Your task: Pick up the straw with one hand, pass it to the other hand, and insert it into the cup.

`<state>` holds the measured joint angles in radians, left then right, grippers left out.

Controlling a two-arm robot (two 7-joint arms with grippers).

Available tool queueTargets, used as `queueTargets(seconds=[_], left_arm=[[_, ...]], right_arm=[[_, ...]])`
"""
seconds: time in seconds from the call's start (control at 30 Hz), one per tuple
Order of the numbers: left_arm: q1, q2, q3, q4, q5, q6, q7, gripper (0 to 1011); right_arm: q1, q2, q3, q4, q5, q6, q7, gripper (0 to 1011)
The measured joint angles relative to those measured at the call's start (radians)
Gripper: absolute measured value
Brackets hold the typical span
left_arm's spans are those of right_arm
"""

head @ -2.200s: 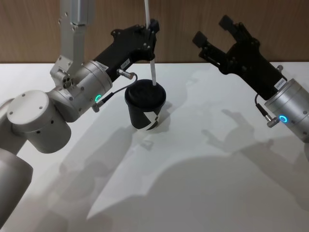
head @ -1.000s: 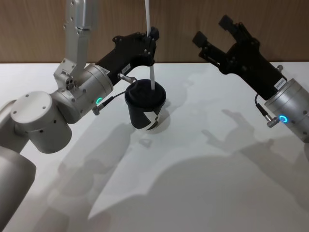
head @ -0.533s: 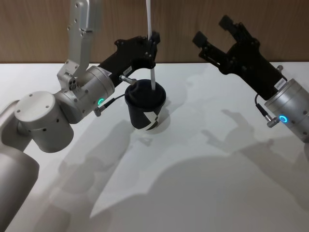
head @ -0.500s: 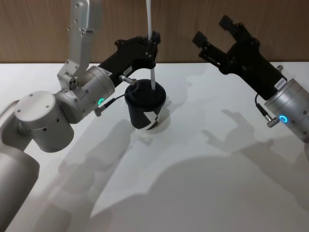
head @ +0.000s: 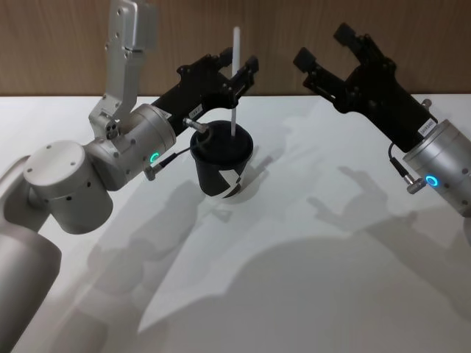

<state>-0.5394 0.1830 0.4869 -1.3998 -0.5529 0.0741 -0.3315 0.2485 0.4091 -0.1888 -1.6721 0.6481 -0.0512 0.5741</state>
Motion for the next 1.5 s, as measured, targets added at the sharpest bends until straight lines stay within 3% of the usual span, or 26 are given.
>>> queueTargets(seconds=[0.3, 0.63, 1.03, 1.5], left_arm=[[0.037, 0.020, -0.020, -0.046, -0.009, -0.007, -0.014, 772], [0.099, 0.060, -0.047, -0.122, -0.030, -0.016, -0.022, 1003], [0.186, 0.119, -0.079, -0.224, -0.065, -0.029, -0.027, 1003], [0.227, 0.147, -0.093, -0.269, -0.080, -0.036, -0.030, 1002]], right_arm=[[0.000, 0.002, -0.005, -0.004, -0.001, 0.000, -0.004, 1001], [-0.023, 0.010, -0.011, -0.034, -0.001, 0.009, -0.025, 1001], [-0.102, 0.031, -0.008, -0.110, -0.007, 0.024, -0.076, 1001], [-0.143, 0.042, -0.006, -0.150, -0.012, 0.031, -0.101, 1001]])
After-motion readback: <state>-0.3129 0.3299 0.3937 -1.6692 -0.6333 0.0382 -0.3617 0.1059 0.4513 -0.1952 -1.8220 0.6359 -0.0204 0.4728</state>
